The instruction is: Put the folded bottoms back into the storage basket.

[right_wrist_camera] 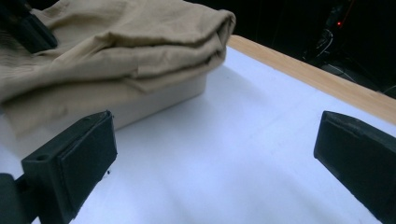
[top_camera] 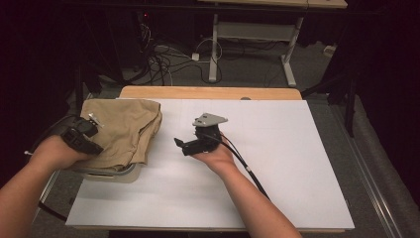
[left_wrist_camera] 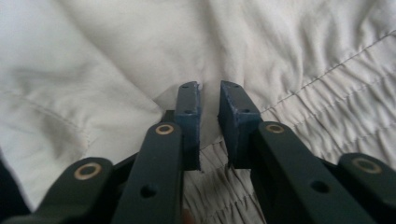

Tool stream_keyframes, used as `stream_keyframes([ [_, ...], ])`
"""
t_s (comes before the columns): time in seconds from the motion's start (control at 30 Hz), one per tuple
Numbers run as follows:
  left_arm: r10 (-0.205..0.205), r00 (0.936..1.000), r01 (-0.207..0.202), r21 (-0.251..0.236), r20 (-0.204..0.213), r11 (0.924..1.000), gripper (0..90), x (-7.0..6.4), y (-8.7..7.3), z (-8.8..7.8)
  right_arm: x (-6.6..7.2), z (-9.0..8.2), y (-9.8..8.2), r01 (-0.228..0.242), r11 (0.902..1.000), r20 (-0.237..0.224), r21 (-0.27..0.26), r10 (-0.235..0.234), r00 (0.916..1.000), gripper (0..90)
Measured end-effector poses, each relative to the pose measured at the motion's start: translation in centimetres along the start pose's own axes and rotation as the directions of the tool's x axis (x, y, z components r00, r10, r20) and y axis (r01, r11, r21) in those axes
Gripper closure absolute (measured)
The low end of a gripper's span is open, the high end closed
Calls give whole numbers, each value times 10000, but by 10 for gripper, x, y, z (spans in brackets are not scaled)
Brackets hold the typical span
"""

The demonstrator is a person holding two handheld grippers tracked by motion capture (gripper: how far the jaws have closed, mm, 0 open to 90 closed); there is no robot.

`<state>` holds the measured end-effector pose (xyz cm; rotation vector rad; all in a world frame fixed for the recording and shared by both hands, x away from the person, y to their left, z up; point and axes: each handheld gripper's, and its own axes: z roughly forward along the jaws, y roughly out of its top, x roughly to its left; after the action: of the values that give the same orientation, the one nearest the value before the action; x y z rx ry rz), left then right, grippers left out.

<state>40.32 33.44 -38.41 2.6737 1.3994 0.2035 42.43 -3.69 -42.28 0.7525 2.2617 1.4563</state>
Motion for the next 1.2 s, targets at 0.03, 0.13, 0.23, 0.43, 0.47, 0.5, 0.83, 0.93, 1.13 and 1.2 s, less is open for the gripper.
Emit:
stream_keyframes([
  [0.03,-31,10000,30,44,35,10000,777,-1,1,3,0,-6,-5,-59,10000,37,-15,59,10000,3],
  [0.13,96,9999,-100,290,130,9995,799,-3,3,11,-2,-24,-21,-128,9999,245,6,128,9996,3],
  [0.23,228,9990,-253,656,385,9975,817,-6,5,21,-4,-42,-37,-232,9997,469,57,229,9986,3],
  [0.43,286,9990,-320,1062,334,9938,816,-12,8,38,-11,-80,-64,-408,9990,1024,167,389,9940,2],
  [0.47,259,9990,-295,1030,360,9942,817,-12,8,38,-11,-85,-67,-405,9990,1079,181,383,9934,3],
  [0.5,242,9990,-279,992,384,9947,817,-11,8,37,-12,-92,-72,-420,9990,1173,170,398,9923,2],
  [0.83,47,9996,-34,-491,264,9988,816,-13,27,12,-17,-145,-103,-526,9986,1782,-96,535,9825,3],
  [0.93,-39,9999,55,-1078,152,9942,817,-18,39,7,-17,-156,-108,-488,9987,1968,-163,511,9791,3],
  [1.13,237,9983,-333,-1895,-528,9813,840,-29,62,6,-15,-173,-114,-302,9975,2225,-633,436,9740,3],
  [1.2,74,9974,-215,-1984,-716,9799,852,-28,68,9,-16,-176,-115,-288,9973,2221,-671,431,9741,3],
])
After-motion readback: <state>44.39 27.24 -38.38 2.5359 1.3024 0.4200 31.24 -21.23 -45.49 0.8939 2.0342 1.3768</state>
